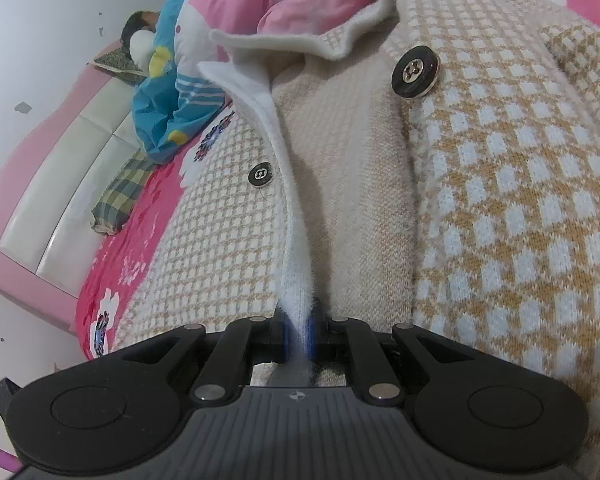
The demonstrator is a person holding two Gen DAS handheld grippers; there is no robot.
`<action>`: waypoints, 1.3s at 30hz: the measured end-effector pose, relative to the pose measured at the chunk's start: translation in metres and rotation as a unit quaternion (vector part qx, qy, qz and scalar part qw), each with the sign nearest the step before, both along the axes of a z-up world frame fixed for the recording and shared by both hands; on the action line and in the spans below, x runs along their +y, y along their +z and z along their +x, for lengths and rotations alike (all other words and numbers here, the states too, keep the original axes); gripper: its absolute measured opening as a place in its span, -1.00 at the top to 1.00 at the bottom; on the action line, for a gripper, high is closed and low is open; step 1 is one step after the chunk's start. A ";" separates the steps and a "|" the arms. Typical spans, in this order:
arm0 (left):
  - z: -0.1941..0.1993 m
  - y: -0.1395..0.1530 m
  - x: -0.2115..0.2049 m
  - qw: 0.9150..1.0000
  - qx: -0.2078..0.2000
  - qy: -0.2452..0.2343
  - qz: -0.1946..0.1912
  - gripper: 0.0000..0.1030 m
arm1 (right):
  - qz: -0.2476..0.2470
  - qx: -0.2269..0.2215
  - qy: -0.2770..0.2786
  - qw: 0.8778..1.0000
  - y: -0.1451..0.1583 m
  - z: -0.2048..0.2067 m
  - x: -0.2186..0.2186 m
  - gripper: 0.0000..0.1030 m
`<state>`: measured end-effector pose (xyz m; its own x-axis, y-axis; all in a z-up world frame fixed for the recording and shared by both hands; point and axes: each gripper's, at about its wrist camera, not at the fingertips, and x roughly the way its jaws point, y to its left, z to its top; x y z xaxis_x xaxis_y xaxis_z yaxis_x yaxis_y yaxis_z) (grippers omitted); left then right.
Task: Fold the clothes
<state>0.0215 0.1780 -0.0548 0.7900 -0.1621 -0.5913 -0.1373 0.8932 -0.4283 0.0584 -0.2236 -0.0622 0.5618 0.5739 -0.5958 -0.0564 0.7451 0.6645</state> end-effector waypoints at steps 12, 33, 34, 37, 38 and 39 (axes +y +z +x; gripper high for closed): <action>0.105 0.132 0.113 0.972 -0.176 0.122 0.095 0.89 | 0.125 -0.004 0.039 0.991 0.025 0.019 0.021 0.80; 0.126 0.085 0.145 0.986 -0.049 0.120 0.107 0.01 | 0.061 0.044 0.013 0.997 -0.010 0.026 0.017 0.78; 0.112 0.093 0.135 0.989 -0.053 0.086 0.110 -0.06 | 0.059 0.045 0.014 0.997 -0.009 0.024 0.017 0.76; 0.073 0.099 0.089 0.992 -0.043 -0.035 0.116 -0.09 | 0.039 0.049 0.029 0.998 -0.001 0.016 0.019 0.63; 0.059 0.098 0.072 0.990 -0.036 -0.075 0.113 -0.09 | 0.031 0.049 0.038 0.998 0.003 0.013 0.020 0.56; 0.044 0.092 0.054 0.988 -0.025 -0.110 0.104 -0.09 | 0.023 0.047 0.048 0.997 0.006 0.010 0.022 0.54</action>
<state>0.0654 0.2324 0.0371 0.7778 -0.2120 -0.5917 0.0866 0.9685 -0.2333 0.0683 -0.2019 -0.0564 0.4458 0.6512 -0.6142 -0.0629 0.7073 0.7041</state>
